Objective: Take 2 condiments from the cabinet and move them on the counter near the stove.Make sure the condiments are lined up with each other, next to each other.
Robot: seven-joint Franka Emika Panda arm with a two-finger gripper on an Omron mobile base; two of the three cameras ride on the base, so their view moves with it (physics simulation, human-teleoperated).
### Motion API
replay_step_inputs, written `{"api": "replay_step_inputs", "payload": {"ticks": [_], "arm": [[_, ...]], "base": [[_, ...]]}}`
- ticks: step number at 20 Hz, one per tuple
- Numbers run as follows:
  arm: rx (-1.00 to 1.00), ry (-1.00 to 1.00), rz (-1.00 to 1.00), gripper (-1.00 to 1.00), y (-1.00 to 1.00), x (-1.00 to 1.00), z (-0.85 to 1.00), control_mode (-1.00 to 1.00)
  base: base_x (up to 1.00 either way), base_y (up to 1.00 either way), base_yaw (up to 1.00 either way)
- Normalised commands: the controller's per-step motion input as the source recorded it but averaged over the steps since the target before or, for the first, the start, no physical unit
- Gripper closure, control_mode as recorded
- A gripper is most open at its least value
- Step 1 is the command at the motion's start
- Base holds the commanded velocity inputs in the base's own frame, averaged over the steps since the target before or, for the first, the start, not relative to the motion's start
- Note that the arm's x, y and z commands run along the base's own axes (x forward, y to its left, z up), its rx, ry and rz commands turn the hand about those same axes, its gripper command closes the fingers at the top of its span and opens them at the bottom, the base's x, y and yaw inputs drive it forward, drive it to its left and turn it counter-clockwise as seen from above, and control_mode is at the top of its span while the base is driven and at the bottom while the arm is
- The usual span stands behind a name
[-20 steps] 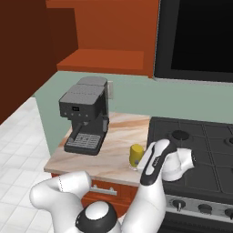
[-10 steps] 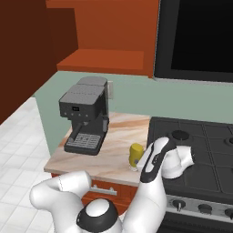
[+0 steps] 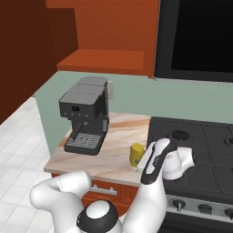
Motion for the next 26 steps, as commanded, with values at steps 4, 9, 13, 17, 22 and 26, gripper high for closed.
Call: {"api": "replay_step_inputs", "payload": {"ticks": [4, 9, 13, 17, 22, 26], "arm": [[0.00, -0.06, 0.00, 1.00, 0.00, 0.00, 0.00, -1.00], [0.00, 0.00, 0.00, 1.00, 0.00, 0.00, 0.00, -1.00], [0.00, 0.02, 0.00, 1.00, 0.00, 0.01, 0.00, -1.00], [0.00, 0.06, 0.00, 1.00, 0.00, 0.08, 0.00, -1.00], [0.00, 0.07, 0.00, 1.00, 0.00, 0.05, 0.00, -1.00], [0.00, 0.04, 0.00, 1.00, 0.00, 0.02, 0.02, -1.00]], "base": [[0.00, 0.00, 0.00], [0.00, 0.00, 0.00], [0.00, 0.00, 0.00], [0.00, 0.00, 0.00], [0.00, 0.00, 0.00], [0.00, 0.00, 0.00]]}}
